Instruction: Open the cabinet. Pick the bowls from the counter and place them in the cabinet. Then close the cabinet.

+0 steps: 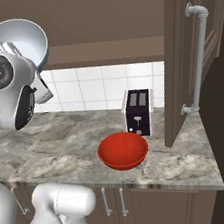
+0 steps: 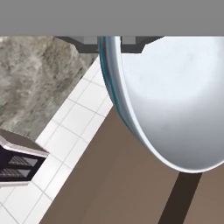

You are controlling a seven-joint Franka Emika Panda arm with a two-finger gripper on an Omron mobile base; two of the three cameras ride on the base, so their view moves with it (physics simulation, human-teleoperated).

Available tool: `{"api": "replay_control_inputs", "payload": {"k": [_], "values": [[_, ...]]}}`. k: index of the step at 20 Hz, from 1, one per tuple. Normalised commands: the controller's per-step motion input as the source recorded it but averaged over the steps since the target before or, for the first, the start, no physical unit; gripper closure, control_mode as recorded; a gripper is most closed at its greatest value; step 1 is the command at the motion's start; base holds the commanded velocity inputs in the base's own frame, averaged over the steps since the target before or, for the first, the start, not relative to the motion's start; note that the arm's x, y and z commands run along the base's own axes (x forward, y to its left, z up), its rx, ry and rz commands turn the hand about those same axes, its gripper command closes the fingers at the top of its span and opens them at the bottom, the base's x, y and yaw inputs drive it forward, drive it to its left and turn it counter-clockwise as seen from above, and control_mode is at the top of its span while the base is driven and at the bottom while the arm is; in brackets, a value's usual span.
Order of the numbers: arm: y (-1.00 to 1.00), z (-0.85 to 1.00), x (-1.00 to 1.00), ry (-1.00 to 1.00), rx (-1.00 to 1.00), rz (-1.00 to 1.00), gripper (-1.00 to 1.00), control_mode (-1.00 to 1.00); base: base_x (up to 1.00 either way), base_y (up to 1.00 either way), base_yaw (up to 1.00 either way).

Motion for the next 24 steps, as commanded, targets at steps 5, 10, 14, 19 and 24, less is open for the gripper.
{"api": "replay_control_inputs", "payload": {"k": [5, 10, 14, 19, 24], "values": [[0.15, 0.00, 0.57, 0.04, 0.00, 0.00, 1.00, -1.00, 0.00, 0.00, 0.00], [0.22, 0.00, 0.58, 0.03, 0.00, 0.00, 1.00, -1.00, 0.00, 0.00, 0.00], [0.32, 0.00, 0.63, 0.04, 0.00, 0.00, 1.00, -1.00, 0.00, 0.00, 0.00], [0.26, 0.00, 0.63, 0.02, 0.00, 0.00, 1.00, -1.00, 0.00, 0.00, 0.00], [0.20, 0.00, 0.62, 0.02, 0.00, 0.00, 1.00, -1.00, 0.00, 0.00, 0.00]]}}
